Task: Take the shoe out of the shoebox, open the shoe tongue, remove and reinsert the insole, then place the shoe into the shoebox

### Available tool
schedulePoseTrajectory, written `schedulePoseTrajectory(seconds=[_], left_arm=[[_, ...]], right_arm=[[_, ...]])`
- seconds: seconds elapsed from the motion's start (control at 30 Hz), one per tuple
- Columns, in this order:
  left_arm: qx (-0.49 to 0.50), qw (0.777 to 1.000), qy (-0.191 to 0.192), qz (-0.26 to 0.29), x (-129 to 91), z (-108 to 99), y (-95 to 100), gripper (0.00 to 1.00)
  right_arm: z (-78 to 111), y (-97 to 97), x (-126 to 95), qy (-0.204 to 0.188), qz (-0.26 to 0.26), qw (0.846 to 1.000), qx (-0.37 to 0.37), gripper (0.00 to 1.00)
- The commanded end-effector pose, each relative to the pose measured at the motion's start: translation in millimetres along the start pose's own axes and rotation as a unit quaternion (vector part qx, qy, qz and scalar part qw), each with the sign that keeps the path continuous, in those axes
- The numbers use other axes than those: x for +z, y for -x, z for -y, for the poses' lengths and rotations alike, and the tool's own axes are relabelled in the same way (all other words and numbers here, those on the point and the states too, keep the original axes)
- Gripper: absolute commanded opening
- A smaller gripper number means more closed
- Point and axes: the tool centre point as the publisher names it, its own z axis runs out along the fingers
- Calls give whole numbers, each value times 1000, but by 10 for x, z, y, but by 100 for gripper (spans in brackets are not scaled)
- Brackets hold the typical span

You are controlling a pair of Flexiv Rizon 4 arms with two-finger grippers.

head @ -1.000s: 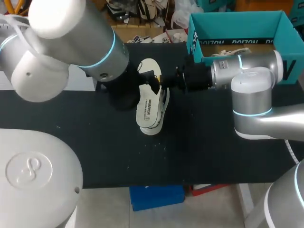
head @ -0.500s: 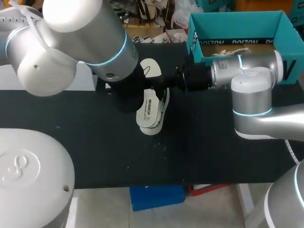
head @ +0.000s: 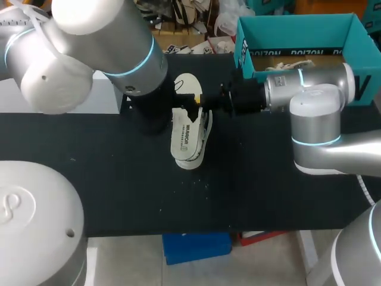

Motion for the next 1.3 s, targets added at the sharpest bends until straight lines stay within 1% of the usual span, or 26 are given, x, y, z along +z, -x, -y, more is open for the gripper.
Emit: schedulePoseTrajectory(seconds=[0.03,0.2,0.47,0.57,0.73,1.0,1.07,1.13,1.3], left_arm=[[1,1000,-3,-21,43,-251,76,100],[-6,1000,-1,-26,116,-516,15,100],[-19,999,-2,-28,271,-846,-71,100],[-23,999,-2,-30,325,-977,-126,100],[-25,999,2,-48,430,-1215,-237,100],[-34,998,4,-59,551,-1590,-357,100],[-36,998,4,-55,569,-1633,-361,100],[-39,998,3,-53,587,-1629,-344,100],[-34,998,0,-45,568,-1466,-250,100]], right_arm=[[0,0,12,1,0,1000,0,0],[0,0,12,1,0,1000,0,0],[0,0,12,1,0,1000,0,0],[0,0,12,1,0,1000,0,0],[0,0,12,1,0,1000,0,0],[0,0,12,1,0,1000,0,0],[0,0,12,1,0,1000,0,0],[0,0,12,1,0,1000,0,0],[0,0,12,1,0,1000,0,0]])
